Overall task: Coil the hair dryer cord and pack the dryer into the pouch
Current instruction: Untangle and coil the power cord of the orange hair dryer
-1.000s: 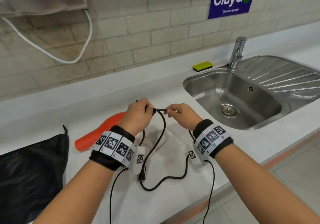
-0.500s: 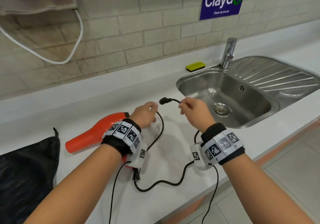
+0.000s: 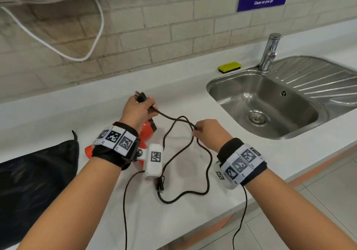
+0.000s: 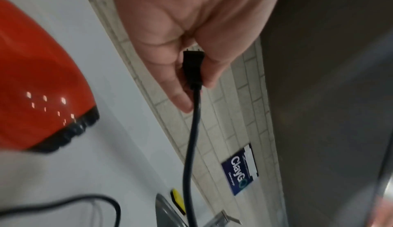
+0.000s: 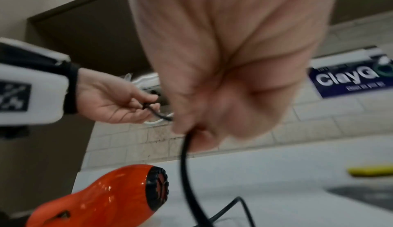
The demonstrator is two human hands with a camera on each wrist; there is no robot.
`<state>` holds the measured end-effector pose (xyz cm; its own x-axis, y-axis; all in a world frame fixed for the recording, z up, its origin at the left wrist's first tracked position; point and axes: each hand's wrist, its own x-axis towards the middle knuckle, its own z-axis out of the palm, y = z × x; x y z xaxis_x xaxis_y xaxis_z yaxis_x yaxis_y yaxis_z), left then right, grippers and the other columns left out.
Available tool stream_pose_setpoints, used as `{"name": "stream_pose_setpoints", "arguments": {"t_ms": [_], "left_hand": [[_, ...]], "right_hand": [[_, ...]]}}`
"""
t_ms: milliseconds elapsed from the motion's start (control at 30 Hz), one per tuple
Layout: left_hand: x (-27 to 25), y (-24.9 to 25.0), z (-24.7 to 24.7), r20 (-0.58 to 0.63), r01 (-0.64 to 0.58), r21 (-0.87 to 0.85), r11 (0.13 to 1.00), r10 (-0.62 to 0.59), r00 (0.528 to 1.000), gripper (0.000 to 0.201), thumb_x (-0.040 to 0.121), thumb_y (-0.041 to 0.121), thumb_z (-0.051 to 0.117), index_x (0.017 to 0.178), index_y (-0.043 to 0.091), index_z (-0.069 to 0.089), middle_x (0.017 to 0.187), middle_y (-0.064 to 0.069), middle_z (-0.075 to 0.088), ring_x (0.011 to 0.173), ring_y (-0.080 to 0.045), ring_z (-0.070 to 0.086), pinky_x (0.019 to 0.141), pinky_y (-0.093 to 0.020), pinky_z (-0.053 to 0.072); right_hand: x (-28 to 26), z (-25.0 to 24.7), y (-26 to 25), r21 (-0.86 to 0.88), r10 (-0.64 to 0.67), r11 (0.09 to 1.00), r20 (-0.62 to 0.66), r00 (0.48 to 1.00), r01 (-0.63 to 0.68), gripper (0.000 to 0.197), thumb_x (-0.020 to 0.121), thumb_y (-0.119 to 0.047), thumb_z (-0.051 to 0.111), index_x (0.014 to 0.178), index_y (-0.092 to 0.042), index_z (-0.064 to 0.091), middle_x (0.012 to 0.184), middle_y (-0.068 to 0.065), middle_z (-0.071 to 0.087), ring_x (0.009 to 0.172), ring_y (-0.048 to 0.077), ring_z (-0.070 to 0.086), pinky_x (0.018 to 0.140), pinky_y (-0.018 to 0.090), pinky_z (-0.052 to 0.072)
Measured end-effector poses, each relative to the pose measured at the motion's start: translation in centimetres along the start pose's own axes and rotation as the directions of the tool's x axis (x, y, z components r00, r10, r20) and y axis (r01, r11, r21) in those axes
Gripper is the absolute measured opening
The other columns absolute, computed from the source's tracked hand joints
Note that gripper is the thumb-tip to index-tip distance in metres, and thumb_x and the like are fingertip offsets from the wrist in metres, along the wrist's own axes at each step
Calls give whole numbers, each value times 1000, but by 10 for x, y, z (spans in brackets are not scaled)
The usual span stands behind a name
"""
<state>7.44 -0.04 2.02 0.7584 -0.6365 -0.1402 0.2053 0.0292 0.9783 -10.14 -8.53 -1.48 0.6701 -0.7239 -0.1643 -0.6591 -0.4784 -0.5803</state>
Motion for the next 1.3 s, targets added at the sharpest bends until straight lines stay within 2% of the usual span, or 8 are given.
{"name": "stream_pose_setpoints", "arguments": {"t_ms": [133, 300, 433, 633, 833, 1067, 1167, 1300], "left_hand": [[6, 6, -21, -79, -49, 19, 999, 51, 996, 8, 91, 9, 55, 89, 12, 47, 84, -4, 54, 68, -15, 55, 67, -27, 54], [1, 6, -35, -93, -103, 403, 909, 153, 984, 9, 92, 28, 52, 83, 25, 49, 98, -1, 63, 70, -15, 55, 57, -28, 47], [7, 8, -40, -121, -117, 268, 956, 154, 981, 8, 96, 22, 46, 98, 15, 42, 88, -3, 59, 59, -14, 57, 55, -25, 51], [14, 24, -42, -274, -240, -13, 971, 227, 934, 14, 99, 16, 38, 85, 21, 36, 81, -1, 52, 59, -13, 55, 56, -21, 55], [8, 15, -37, -212, -197, -5, 980, 192, 958, 12, 98, 18, 40, 87, 22, 39, 84, -1, 55, 63, -13, 56, 63, -26, 56], [1, -4, -36, -8, -102, 187, 977, 105, 994, 22, 87, 5, 56, 82, 25, 49, 84, -4, 58, 66, -19, 61, 61, -32, 54], [-4, -22, -37, 108, -137, 496, 857, 96, 990, 27, 77, 0, 65, 72, 24, 55, 77, 1, 59, 66, -18, 59, 69, -37, 53], [-11, -37, -36, 311, -323, 774, 544, 118, 943, 18, 77, 6, 64, 69, 21, 58, 72, 13, 57, 68, -5, 53, 62, -8, 39]], "right_hand": [[15, 0, -4, 264, -62, 964, 203, 977, 6, 25, 94, -24, 43, 89, -10, 63, 92, 6, 58, 73, 19, 54, 57, 25, 46], [51, 9, -2, -334, -60, 923, 370, 927, 193, 40, 96, -12, 33, 131, -24, 50, 151, 4, 30, 133, 28, 35, 111, 37, 30], [58, 18, 7, -576, 30, 785, 400, 916, 226, 39, 95, -19, 39, 133, -10, 44, 139, 11, 46, 126, 29, 45, 103, 38, 40], [52, 16, 17, -647, 208, 760, 338, 918, 65, 39, 93, -29, 48, 121, -2, 54, 125, 11, 58, 116, 28, 55, 97, 34, 44], [53, 27, 6, -396, -42, 886, 451, 892, 241, 52, 89, -3, 47, 137, -22, 41, 142, 4, 42, 130, 25, 41, 106, 34, 34], [55, 45, 3, -276, -95, 932, 437, 894, 234, 25, 81, -21, 60, 105, -14, 65, 120, 3, 58, 111, 24, 56, 98, 39, 46], [57, 40, 7, -210, -65, 965, 380, 922, 155, 28, 86, -27, 55, 112, -19, 61, 120, 1, 59, 114, 22, 53, 98, 36, 44], [52, 36, 13, -200, -71, 966, 409, 910, 165, 37, 83, -21, 57, 119, -28, 57, 123, -1, 54, 113, 22, 52, 94, 29, 42]]}}
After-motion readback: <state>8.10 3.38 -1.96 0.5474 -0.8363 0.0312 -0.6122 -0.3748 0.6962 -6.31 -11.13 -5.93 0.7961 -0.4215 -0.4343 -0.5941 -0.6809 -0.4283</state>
